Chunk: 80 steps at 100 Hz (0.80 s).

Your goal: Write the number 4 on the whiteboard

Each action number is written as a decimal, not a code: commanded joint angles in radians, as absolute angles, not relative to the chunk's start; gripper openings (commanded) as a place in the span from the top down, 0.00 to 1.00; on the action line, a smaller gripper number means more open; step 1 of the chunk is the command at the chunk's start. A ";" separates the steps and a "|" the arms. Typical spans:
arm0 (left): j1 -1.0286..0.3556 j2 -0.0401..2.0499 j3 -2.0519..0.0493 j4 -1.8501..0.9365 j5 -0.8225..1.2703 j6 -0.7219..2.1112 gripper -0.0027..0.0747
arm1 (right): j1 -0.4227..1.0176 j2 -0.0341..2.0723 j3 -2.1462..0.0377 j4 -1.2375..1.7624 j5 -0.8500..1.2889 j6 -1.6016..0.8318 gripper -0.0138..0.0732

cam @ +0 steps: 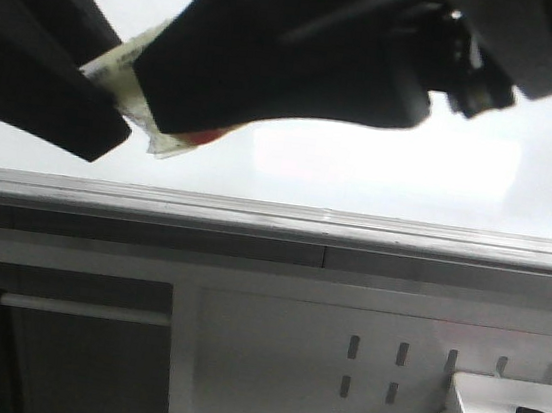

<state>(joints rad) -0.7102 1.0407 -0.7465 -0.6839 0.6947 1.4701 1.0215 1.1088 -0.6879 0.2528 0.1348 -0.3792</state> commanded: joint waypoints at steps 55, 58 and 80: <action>-0.713 0.874 -0.773 -0.790 0.643 1.337 0.36 | 0.905 1.100 -0.720 0.246 0.132 -0.388 0.92; -0.713 0.846 -0.773 -0.772 0.627 1.301 0.38 | 0.878 1.100 -0.720 0.246 0.132 -0.388 0.92; -0.665 0.586 -0.689 -0.668 0.402 0.873 0.70 | 0.690 1.102 -0.747 0.246 0.123 -0.388 0.91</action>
<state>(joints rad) -0.6880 0.6751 -0.7038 -0.6617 0.5323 1.0386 0.7557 1.1144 -0.6924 0.2508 0.1902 -0.3831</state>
